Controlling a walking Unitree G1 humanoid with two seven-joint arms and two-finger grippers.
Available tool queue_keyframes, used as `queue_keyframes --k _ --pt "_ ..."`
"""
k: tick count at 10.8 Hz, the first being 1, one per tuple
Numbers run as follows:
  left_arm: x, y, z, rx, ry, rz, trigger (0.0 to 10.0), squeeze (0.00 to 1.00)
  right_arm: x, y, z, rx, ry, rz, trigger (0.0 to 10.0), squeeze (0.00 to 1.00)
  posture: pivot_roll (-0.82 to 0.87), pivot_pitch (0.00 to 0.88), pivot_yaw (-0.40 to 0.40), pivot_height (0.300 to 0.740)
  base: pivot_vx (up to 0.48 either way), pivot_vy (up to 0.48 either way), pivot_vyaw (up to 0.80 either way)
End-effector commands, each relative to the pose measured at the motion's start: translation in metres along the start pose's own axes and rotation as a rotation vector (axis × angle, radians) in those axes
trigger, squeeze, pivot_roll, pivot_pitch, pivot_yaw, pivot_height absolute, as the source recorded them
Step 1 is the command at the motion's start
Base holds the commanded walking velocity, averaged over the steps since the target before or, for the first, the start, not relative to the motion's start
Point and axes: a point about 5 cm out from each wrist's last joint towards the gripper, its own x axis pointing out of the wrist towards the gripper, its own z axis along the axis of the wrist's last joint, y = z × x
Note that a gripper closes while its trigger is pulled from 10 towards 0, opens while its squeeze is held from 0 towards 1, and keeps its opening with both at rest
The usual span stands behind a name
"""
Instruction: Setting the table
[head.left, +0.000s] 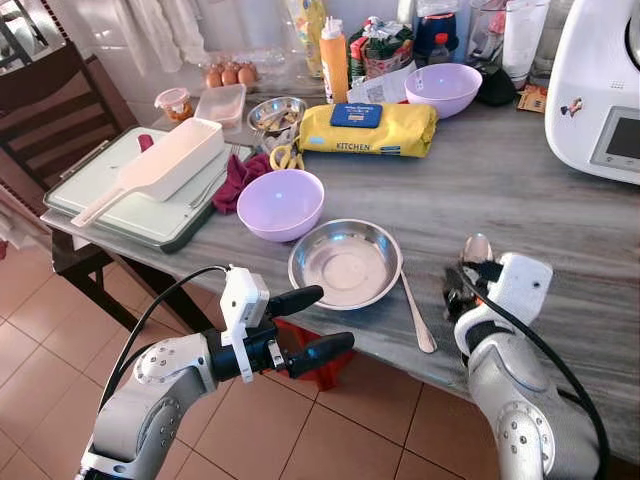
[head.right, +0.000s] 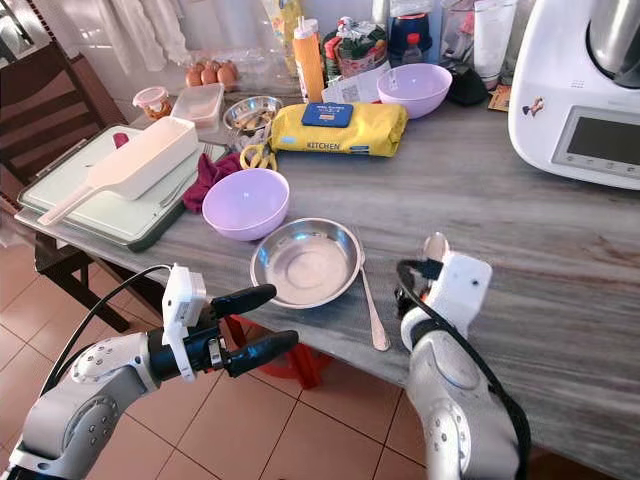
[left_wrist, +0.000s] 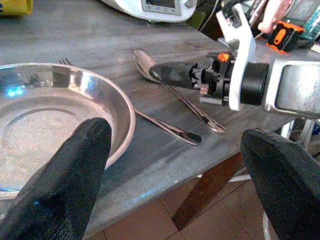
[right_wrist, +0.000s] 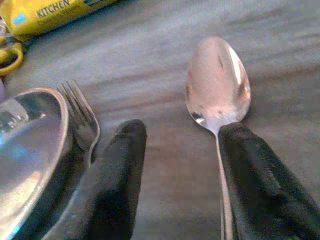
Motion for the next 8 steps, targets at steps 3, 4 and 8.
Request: queue_keyframes --k 3,4,8 --pt "-0.003 0.000 0.001 0.012 0.011 0.012 10.0 0.00 -0.003 0.008 0.007 -0.022 -0.038 0.006 10.0 1.00 -0.12 0.099 0.155 0.740 0.000 0.000 0.00" --pt "-0.003 0.000 0.001 0.013 0.011 0.012 10.0 0.00 -0.001 0.009 0.006 -0.035 -0.028 0.012 10.0 1.00 -0.12 0.097 0.156 0.740 0.000 0.000 0.00" --pt "-0.003 0.000 0.000 0.013 0.006 0.020 10.0 0.00 0.012 0.014 -0.003 -0.158 0.048 0.103 10.0 1.00 -0.11 0.091 0.146 0.740 0.000 0.000 0.00"
